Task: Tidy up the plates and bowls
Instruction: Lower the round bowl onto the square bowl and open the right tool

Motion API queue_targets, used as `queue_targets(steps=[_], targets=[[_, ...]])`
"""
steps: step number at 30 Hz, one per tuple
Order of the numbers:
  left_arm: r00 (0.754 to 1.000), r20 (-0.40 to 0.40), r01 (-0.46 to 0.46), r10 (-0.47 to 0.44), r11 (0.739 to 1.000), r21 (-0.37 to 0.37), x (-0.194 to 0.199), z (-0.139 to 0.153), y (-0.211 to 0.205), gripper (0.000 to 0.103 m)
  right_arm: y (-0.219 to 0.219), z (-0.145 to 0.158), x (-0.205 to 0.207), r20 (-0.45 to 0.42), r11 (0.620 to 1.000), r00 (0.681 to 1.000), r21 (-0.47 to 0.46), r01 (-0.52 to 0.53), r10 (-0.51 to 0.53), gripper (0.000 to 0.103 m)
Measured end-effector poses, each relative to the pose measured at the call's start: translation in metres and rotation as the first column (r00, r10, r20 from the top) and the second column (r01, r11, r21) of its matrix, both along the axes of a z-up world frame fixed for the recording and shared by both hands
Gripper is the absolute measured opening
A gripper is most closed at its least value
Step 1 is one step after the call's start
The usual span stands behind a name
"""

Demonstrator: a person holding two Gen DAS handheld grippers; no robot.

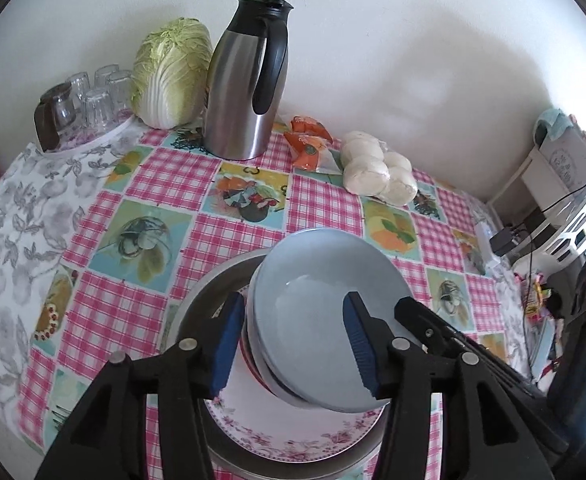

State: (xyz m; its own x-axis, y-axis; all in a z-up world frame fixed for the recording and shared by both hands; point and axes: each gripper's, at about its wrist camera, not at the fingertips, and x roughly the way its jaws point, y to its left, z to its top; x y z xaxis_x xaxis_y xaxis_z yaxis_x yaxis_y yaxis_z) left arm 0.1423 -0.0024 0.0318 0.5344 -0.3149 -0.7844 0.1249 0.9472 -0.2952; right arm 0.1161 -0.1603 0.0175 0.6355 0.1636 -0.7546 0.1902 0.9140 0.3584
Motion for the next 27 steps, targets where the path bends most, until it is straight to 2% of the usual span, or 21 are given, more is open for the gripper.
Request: queue_targets(steps=[8, 11, 17, 27], targets=[[0.993, -0.011, -0.114, 0.114, 0.993, -0.029, 0.003, -0.003, 0.024, 0.052, -0.002, 0.0, -0.001, 0.001, 1.0, 1.0, 0.01, -0.002, 0.002, 0.011], [0.986, -0.037, -0.162, 0.161, 0.986, -0.031, 0.006, -0.01, 0.035, 0.053, -0.003, 0.0, -0.001, 0.004, 1.0, 1.0, 0.013, -0.004, 0.004, 0.011], [0.981, -0.093, -0.179, 0.172, 0.981, -0.074, 0.013, -0.024, 0.043, 0.053, 0.001, 0.005, -0.002, 0.022, 1.0, 1.0, 0.014, -0.019, 0.019, 0.011], [0.979, -0.118, -0.177, 0.167, 0.981, -0.082, 0.016, -0.03, 0.041, 0.053, 0.003, 0.005, -0.004, 0.024, 1.0, 0.999, 0.006, -0.023, 0.023, 0.011]])
